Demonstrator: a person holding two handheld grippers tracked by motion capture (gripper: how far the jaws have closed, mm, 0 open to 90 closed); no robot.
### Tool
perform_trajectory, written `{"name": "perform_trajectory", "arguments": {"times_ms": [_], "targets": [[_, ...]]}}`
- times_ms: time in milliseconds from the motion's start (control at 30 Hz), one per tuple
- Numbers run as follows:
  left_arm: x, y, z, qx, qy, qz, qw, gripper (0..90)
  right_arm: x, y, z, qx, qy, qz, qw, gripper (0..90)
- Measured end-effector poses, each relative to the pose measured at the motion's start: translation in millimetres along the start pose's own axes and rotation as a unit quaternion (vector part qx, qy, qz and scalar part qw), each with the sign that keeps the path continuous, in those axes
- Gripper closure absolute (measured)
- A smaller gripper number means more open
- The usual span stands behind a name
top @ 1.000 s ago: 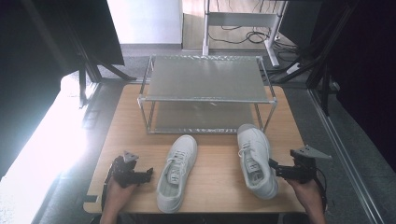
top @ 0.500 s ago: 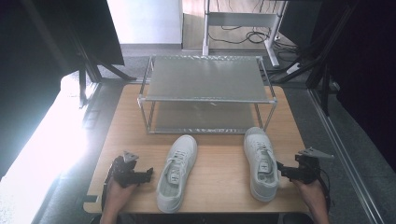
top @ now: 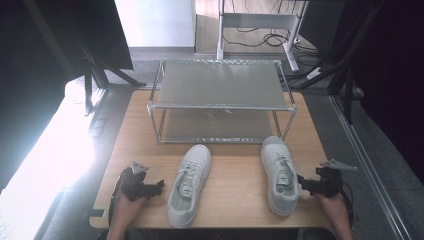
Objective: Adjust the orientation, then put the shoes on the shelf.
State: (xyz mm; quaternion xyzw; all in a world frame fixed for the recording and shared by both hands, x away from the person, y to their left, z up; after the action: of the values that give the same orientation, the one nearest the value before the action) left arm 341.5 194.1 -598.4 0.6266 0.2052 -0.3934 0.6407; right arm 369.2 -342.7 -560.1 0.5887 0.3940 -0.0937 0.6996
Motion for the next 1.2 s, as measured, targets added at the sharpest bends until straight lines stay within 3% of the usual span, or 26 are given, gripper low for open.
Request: {"name": "perform_trajectory", "arguments": {"times_ms": [100, 200, 433, 633, 700, 800, 833, 1200], "targets": [[-1.0, -0.7, 0.6, 0.002, -0.001, -0.01, 0.9999, 0.0, -3.0, 1.9, -0.4, -0.009, 0.003, 0.003, 0.9999, 5.3], [-4.5, -1.0, 1.1, -0.013, -0.012, -0.017, 0.9997, 0.0, -8.4, 5.1, -1.9, -0.014, 0.0, 0.011, 0.9998, 5.3], [-25.8, 6.0, 9.0, -0.025, -0.029, 0.012, 0.9992, 0.0, -19.7, 9.4, -4.4, -0.029, -0.005, 0.025, 0.9993, 5.1], [-45.0, 10.0, 21.3, 0.001, -0.03, 0.018, 0.9994, 0.0, -33.8, 15.1, -7.8, -0.029, -0.002, 0.034, 0.999, 4.4], [-52.4, 12.6, 22.4, -0.001, -0.033, 0.023, 0.9992, 0.0, -39.4, 17.2, -8.9, -0.024, -0.001, 0.037, 0.999, 4.4], [-65.3, 16.8, 27.3, -0.023, -0.063, 0.037, 0.9971, 0.0, -48.6, 18.2, -13.9, -0.021, 0.001, 0.023, 0.9995, 6.1], [-69.3, 17.6, 28.7, -0.024, -0.065, 0.039, 0.9969, 0.0, -50.4, 19.3, -16.0, -0.023, 0.002, 0.023, 0.9995, 6.1], [-89.3, 25.2, 65.3, 0.0, -0.105, 0.062, 0.9925, 3.2, -57.2, 32.4, -42.4, -0.039, 0.019, 0.038, 0.9983, 11.7]]}}
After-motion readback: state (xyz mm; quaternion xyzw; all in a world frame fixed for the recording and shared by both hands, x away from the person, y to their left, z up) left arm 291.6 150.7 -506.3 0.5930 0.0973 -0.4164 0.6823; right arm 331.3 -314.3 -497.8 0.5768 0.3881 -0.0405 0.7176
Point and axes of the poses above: each handheld gripper's, and its own axes: x roughly forward along the jaws, y roughly out of its top, z roughly to its right, the point moved 10 cm from there along x, roughly forward along the jaws, and after that the axes turned 9 degrees about -x, right-handed, at the moved point
